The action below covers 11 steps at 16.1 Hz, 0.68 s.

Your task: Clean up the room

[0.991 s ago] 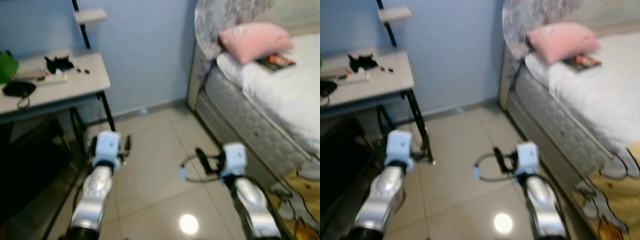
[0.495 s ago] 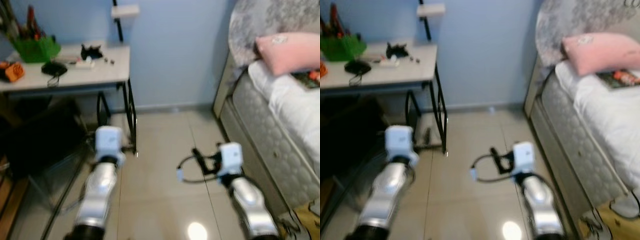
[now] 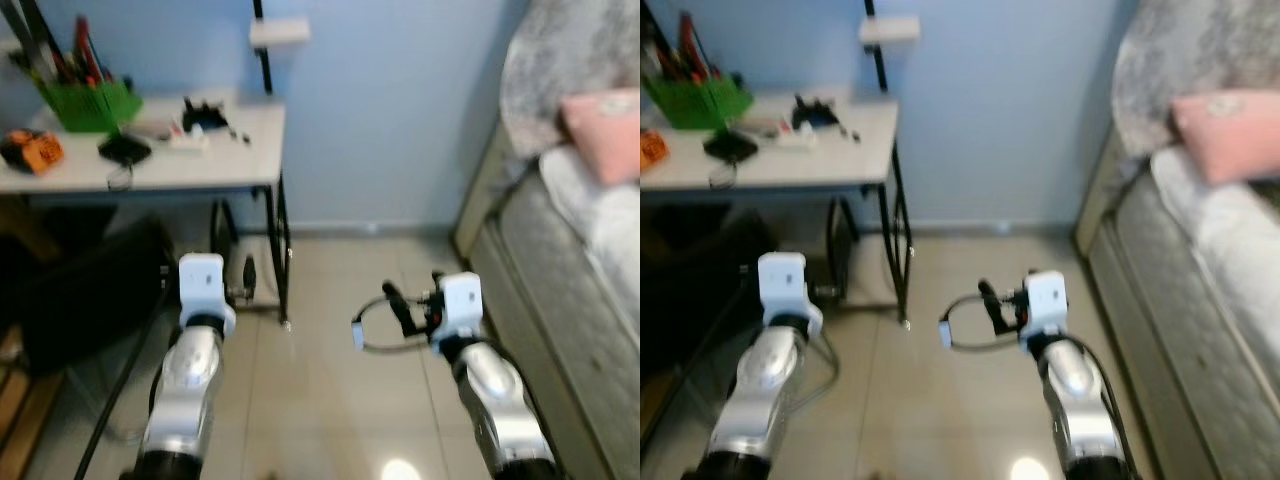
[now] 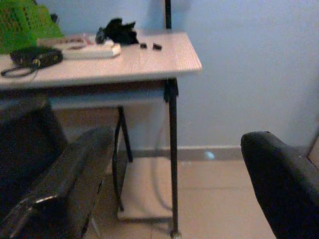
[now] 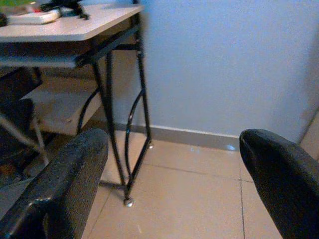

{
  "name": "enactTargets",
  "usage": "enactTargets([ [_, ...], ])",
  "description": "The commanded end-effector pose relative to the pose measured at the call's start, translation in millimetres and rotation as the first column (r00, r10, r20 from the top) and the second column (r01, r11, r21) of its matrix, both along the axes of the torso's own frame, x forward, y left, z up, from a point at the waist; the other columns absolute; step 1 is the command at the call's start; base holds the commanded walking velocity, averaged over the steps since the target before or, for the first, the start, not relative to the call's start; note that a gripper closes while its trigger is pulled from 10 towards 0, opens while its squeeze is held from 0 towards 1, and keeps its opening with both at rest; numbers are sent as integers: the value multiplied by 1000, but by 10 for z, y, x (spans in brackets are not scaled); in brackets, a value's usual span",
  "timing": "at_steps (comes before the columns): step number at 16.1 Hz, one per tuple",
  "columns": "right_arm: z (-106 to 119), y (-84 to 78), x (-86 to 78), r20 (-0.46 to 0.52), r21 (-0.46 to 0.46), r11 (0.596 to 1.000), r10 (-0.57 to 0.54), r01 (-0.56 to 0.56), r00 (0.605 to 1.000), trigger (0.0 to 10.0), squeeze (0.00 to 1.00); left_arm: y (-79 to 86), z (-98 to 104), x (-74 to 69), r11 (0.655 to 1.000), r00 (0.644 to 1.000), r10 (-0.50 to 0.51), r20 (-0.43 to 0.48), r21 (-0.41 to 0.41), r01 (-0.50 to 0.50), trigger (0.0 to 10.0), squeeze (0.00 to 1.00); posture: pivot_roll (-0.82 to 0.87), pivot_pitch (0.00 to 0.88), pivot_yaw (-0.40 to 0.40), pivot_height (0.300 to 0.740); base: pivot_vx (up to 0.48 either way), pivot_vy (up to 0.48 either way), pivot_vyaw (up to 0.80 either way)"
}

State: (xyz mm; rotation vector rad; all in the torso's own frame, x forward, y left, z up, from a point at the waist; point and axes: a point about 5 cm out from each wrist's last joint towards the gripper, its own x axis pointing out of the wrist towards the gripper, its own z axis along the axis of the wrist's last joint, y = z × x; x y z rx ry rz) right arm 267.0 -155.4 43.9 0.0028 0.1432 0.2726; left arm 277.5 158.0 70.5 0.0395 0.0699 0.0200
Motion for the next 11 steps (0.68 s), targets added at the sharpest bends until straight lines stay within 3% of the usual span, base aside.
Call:
enactTargets([
  [1, -47, -116, -31, -21, -7, 999, -48, 48, 999, 10000, 1000, -73, 64, 35, 1000, 999, -24, 25, -10, 24, 10000, 0, -159, 0, 50, 740, 480, 0, 0],
  [3, -64, -117, -73, -21, -29, 999, -42, 41, 999, 10000, 1000, -92, 9, 22, 998, 998, -63, -10, -4, 63, 10000, 0, -158, 0, 49, 740, 388, 0, 0],
  [5, -74, -145, -172, -15, -56, 998, -34, 33, 999, 10000, 1000, -94, -68, -86, 995, 998, -59, -28, -76, 56, 10000, 0, -162, 0, 49, 740, 0, 0, 0],
  [7, -129, -338, -386, -49, -100, 995, -22, 17, 999, 10000, 1000, -194, -178, -245, 989, 991, -110, -82, -108, 101, 10000, 0, -161, 0, 32, 740, 0, 0, 0],
  [11, -139, -409, -487, -74, -114, 993, -25, 17, 997, 10000, 1000, -276, -128, -267, 981, 987, -141, -75, -146, 129, 10000, 0, -159, 0, 18, 740, 0, 0, 0],
])
